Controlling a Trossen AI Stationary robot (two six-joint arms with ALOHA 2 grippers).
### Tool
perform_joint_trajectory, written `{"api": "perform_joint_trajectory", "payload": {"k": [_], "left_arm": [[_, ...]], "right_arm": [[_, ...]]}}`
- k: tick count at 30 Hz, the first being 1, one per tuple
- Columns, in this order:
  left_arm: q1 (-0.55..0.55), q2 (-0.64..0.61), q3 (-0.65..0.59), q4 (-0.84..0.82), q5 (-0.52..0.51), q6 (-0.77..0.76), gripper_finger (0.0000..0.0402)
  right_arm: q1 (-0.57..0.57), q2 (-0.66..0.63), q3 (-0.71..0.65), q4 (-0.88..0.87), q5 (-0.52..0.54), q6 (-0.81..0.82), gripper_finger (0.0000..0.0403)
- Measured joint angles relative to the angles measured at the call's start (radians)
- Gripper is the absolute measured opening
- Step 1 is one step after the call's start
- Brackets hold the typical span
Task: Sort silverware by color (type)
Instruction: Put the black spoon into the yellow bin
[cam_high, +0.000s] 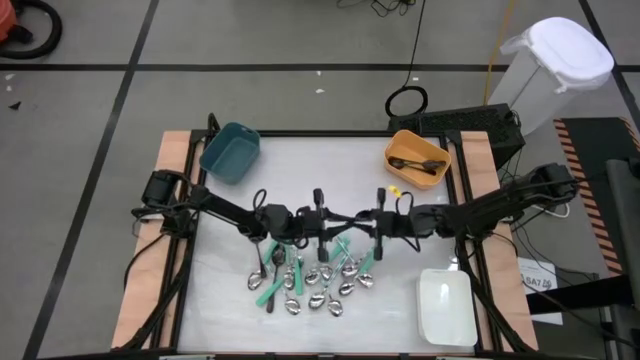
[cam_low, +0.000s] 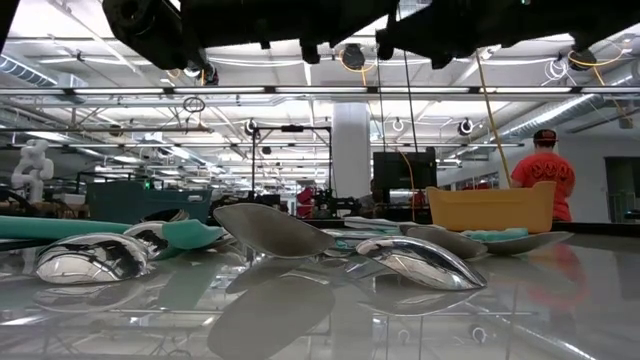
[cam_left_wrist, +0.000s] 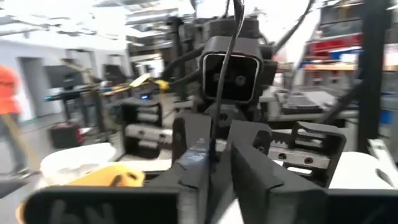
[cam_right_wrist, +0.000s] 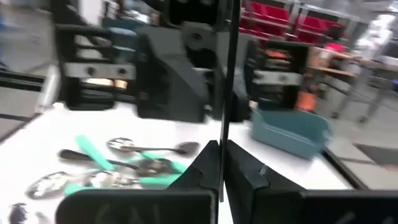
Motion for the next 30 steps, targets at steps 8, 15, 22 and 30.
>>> {"api": "perform_joint_trajectory", "payload": {"k": [8,15,22,30], "left_arm": [[0.0,0.0,0.0,-0.001,-0.127,0.001,0.0151],[-0.001,0.0,0.022,0.001,-0.176,0.027,0.0156],[-0.005,0.01,0.185,-0.234,-0.299,0.091,0.0157],[-0.004,0.025,0.313,-0.443,-0.372,0.029,0.0157]], "right_arm": [[0.044,-0.081,-0.001,-0.237,0.416,-0.004,0.0002],[0.058,-0.04,-0.001,-0.22,0.524,-0.017,0.0001],[0.057,0.019,0.0,-0.134,0.524,-0.044,0.0001],[0.058,0.02,0.0,-0.134,0.551,-0.049,0.0002]]}}
